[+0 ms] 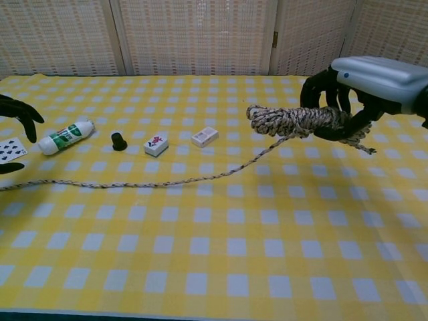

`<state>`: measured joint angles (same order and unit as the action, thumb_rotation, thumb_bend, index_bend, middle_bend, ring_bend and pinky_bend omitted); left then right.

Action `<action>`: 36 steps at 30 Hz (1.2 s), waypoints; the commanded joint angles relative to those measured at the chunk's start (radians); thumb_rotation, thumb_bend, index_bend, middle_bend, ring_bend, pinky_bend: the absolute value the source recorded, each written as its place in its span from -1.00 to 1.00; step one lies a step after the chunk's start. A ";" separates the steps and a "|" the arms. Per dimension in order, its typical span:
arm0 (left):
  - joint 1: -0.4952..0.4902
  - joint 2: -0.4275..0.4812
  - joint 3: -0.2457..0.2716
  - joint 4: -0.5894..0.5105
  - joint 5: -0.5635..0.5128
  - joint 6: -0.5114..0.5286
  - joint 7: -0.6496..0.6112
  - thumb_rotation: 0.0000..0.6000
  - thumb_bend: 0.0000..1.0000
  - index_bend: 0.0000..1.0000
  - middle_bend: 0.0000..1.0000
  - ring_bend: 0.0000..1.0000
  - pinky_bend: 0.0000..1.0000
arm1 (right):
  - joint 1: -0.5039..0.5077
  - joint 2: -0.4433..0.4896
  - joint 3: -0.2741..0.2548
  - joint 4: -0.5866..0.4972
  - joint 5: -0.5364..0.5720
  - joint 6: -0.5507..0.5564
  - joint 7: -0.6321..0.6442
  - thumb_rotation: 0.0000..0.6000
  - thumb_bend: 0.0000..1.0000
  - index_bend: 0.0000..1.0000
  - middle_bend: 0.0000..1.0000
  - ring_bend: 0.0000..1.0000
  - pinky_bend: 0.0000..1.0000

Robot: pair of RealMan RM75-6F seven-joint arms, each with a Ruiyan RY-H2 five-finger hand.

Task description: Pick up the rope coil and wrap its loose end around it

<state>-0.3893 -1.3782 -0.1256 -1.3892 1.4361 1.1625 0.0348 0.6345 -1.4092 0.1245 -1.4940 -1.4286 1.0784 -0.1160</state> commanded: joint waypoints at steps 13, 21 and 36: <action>-0.036 -0.131 -0.015 0.128 -0.141 -0.093 0.023 1.00 -0.23 0.05 -0.46 -0.53 -0.85 | -0.003 -0.007 -0.001 0.021 0.011 -0.009 0.003 1.00 0.52 0.31 0.09 0.19 0.11; -0.039 -0.165 -0.018 0.177 -0.180 -0.105 0.028 1.00 -0.21 0.05 -0.46 -0.55 -0.86 | -0.001 -0.022 -0.004 0.042 0.011 -0.019 0.013 1.00 0.53 0.31 0.09 0.19 0.11; -0.043 -0.217 -0.011 0.263 -0.185 -0.097 0.024 1.00 -0.21 0.09 -0.46 -0.61 -1.00 | -0.002 -0.030 -0.001 0.053 0.007 -0.013 0.023 1.00 0.54 0.31 0.09 0.19 0.11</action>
<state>-0.4319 -1.5942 -0.1371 -1.1276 1.2519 1.0652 0.0588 0.6324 -1.4389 0.1231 -1.4413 -1.4218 1.0657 -0.0927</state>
